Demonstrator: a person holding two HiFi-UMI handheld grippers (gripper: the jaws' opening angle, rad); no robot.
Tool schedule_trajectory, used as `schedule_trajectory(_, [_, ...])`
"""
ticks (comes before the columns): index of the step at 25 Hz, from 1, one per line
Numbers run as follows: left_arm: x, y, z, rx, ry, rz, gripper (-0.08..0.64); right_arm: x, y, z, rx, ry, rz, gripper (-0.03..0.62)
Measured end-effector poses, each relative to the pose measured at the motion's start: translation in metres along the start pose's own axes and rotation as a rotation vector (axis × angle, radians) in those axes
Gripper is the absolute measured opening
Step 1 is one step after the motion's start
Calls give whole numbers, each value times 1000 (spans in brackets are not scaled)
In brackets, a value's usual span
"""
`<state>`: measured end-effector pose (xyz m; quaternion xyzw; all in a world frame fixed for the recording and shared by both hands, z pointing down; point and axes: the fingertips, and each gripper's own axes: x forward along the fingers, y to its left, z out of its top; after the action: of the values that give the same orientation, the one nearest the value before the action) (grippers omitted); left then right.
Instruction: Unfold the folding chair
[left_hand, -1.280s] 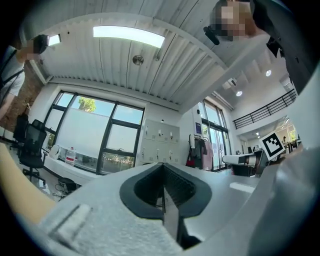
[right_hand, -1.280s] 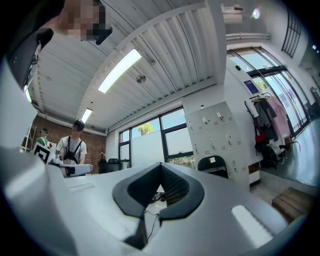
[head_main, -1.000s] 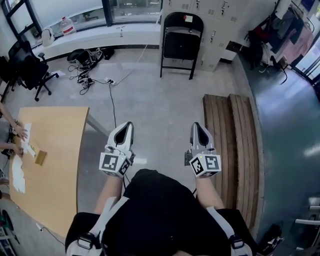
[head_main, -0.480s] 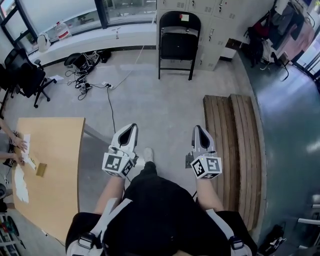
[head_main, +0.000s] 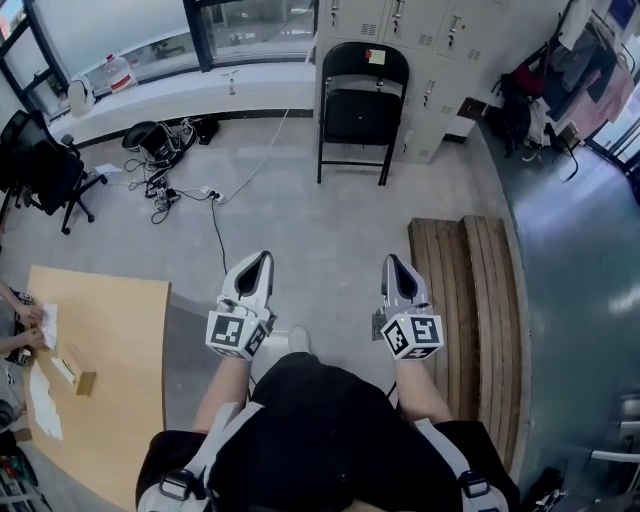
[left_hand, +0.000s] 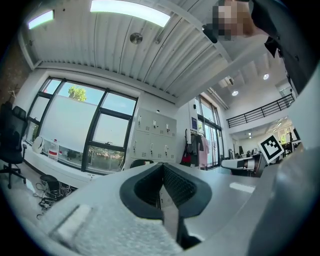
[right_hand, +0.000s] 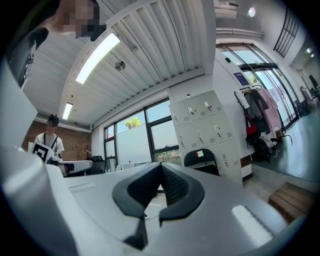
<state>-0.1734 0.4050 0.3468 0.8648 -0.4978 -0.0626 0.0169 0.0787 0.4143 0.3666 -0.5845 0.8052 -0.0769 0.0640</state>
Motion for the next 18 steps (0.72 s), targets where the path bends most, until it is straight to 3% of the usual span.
schedule_trajectory(5, [44,43,-7,-26,16,-11,3,58,-6,9,-7,-19,-17,5])
schedule_trajectory(10, [94,65,-2,5,24,-81,3,103,-18,12,6,-21,-52,5])
schedule_trajectory(18, [118,109,-11,-12,-7,-52,3,154,5,-10,-77,53,39,5])
